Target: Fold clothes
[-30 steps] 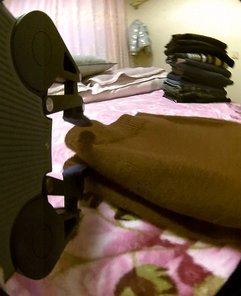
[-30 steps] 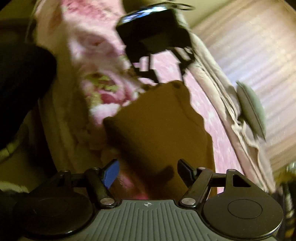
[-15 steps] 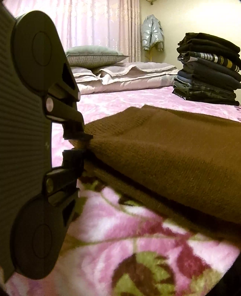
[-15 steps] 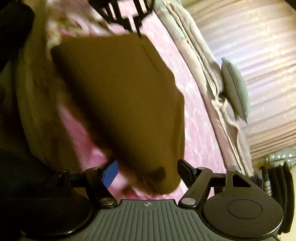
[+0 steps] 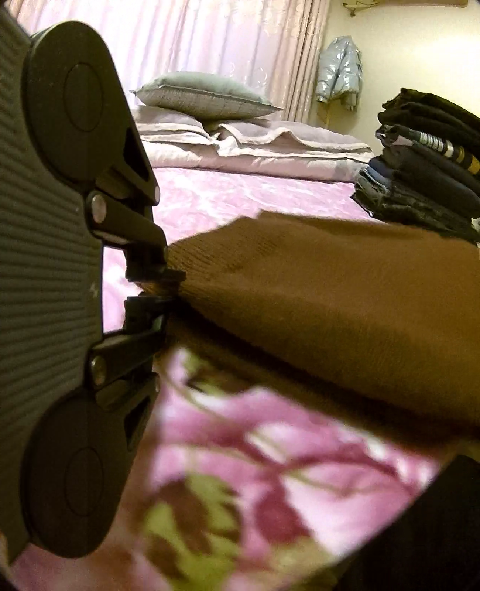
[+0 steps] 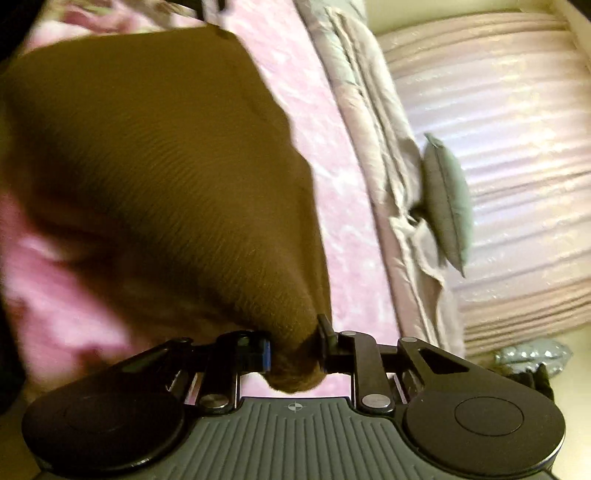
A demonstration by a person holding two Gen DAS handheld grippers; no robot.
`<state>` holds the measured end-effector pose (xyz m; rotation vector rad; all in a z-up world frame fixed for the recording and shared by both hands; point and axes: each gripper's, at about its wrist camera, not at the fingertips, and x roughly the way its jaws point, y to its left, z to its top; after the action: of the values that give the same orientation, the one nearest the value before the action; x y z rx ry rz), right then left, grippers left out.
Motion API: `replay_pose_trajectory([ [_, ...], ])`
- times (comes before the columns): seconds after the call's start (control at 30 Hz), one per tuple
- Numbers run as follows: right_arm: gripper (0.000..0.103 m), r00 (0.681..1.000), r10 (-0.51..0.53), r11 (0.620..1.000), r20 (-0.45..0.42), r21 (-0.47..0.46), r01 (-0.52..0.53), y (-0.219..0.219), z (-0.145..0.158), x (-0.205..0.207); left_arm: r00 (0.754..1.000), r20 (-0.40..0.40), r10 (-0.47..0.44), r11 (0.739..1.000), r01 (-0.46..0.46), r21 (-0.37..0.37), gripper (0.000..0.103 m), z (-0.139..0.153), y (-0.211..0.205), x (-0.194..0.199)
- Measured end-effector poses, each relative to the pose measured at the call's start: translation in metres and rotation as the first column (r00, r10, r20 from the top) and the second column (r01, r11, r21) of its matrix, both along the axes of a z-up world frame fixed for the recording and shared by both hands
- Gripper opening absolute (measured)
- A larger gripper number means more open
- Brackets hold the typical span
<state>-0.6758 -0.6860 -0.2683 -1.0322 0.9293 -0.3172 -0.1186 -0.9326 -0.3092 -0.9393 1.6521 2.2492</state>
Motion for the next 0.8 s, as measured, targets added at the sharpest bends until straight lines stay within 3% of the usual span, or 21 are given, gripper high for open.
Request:
replay_pose_trajectory([
  [0.2, 0.026, 0.993, -0.078, 0.997, -0.092, -0.003, 0.078, -0.005, -0.026, -0.001, 0.999, -0.016, 0.045, 0.999, -0.045, -0.004, 0.004, -0.003, 0.011, 0.002],
  [0.23, 0.031, 0.992, -0.096, 0.995, -0.079, 0.002, 0.096, -0.001, -0.024, -0.003, 0.999, -0.015, 0.047, 0.999, -0.047, -0.006, 0.007, -0.002, 0.01, 0.003],
  [0.33, 0.066, 0.989, -0.151, 0.988, 0.002, 0.041, 0.15, 0.02, -0.008, -0.018, 0.999, -0.008, 0.041, 0.999, -0.041, -0.021, 0.011, 0.002, 0.004, 0.011],
  [0.47, 0.068, 0.982, -0.161, 0.972, 0.103, 0.19, 0.139, 0.062, 0.019, -0.027, 0.998, -0.033, 0.055, 0.998, -0.055, -0.017, 0.016, 0.009, -0.001, 0.02],
  [0.53, 0.068, 0.976, -0.161, 0.951, 0.15, 0.289, 0.112, 0.084, 0.034, -0.027, 0.997, -0.055, 0.048, 0.999, -0.049, -0.014, 0.034, 0.012, 0.0, 0.024],
  [0.63, 0.068, 0.961, -0.169, 0.902, 0.219, 0.428, 0.061, 0.118, 0.055, -0.028, 0.997, -0.075, 0.0, 1.0, -0.002, -0.024, 0.045, 0.012, 0.004, 0.029],
  [0.7, 0.068, 0.969, -0.136, 0.887, 0.207, 0.461, 0.026, 0.139, 0.054, -0.016, 0.997, -0.073, -0.035, 0.998, 0.032, -0.048, 0.048, 0.008, 0.006, 0.03],
  [0.8, 0.068, 0.988, -0.079, 0.917, 0.131, 0.399, 0.02, 0.152, 0.03, 0.007, 0.995, -0.069, -0.073, 0.995, 0.068, -0.078, 0.049, -0.001, 0.007, 0.029],
])
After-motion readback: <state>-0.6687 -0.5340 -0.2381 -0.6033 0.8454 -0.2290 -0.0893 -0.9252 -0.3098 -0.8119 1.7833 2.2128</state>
